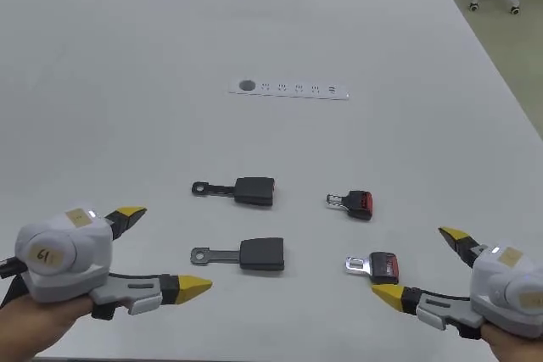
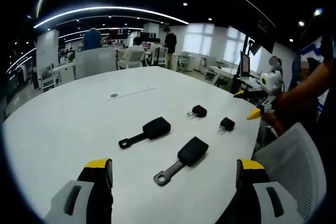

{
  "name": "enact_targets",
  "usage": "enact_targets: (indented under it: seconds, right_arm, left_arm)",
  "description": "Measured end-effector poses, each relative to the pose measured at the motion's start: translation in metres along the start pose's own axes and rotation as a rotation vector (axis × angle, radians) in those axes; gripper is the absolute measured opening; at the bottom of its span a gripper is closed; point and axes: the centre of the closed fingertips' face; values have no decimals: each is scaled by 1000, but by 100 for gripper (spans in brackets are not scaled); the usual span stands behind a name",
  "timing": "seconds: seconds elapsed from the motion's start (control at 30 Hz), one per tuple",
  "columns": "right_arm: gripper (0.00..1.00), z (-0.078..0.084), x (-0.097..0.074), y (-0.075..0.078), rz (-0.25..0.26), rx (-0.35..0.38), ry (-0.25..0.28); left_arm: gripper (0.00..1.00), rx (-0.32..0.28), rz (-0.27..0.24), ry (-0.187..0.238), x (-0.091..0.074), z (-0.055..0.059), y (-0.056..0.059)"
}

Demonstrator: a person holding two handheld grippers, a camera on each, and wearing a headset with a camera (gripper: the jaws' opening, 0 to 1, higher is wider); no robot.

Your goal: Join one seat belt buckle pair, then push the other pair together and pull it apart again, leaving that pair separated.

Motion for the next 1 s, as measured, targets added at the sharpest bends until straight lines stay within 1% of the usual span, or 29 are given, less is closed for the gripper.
enact_targets:
  seconds: [0.17,0.47,0.8,1.0]
  right_arm:
    - [94,-1,1,1,0,0,-1]
    - [94,0,2,-2,-5,1,-7]
    - [94,0,2,1,-5,2,-10]
    - [94,1,3,2,-6,1,-14]
  left_arm:
    - [100,2,0,3,1,-2,-1]
    - [100,4,5,-4,3,0,0]
    - [100,0,5,0,4,-3,-2]
    - [100,4,7,-4,7,-3,-1]
Point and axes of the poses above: the centre of the closed fingertips' face, and the gripper's own axes: x roughly forward along the fingers, y roughly to its right, z roughly out of its underside, and after that the axes turned 3 degrees about -z, right-handed
